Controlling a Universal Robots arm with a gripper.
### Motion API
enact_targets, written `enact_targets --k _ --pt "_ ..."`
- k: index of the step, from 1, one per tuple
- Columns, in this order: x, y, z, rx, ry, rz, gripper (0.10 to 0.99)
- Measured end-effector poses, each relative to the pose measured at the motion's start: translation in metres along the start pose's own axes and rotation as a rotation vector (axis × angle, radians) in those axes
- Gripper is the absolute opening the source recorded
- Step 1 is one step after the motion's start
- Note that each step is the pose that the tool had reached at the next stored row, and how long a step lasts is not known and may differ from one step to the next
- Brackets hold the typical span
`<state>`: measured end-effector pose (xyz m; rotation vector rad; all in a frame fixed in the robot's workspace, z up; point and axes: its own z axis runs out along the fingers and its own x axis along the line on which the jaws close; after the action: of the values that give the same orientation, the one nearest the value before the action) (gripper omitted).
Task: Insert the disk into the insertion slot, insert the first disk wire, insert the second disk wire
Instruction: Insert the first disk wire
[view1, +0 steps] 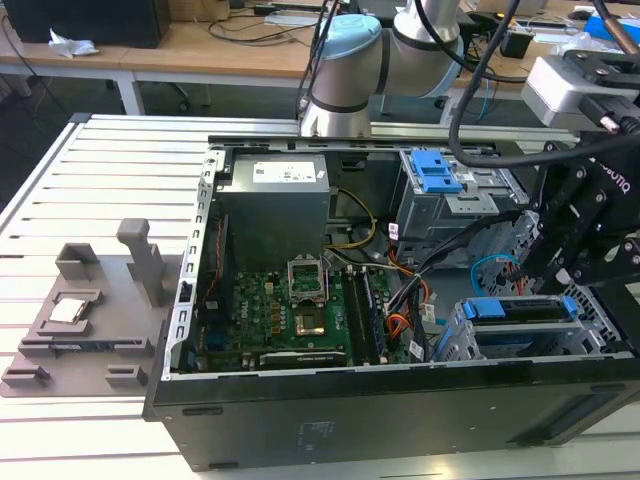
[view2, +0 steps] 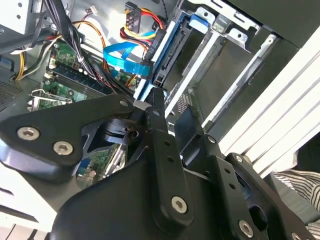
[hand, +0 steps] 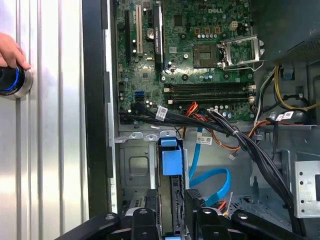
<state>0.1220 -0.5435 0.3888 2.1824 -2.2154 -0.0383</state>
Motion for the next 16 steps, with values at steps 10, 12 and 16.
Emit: enact_targets --k 10,12,16 --pt "-0.0281 -0.0239 -0.001 -0.002 0.0004 -0.008 0.361" --pt "-0.0292 -0.0284 0.0004 -0.002 0.0003 -0.008 0.361" --pt "-0.0308 -0.033 0.0081 -0.002 0.0028 -0.008 0.361"
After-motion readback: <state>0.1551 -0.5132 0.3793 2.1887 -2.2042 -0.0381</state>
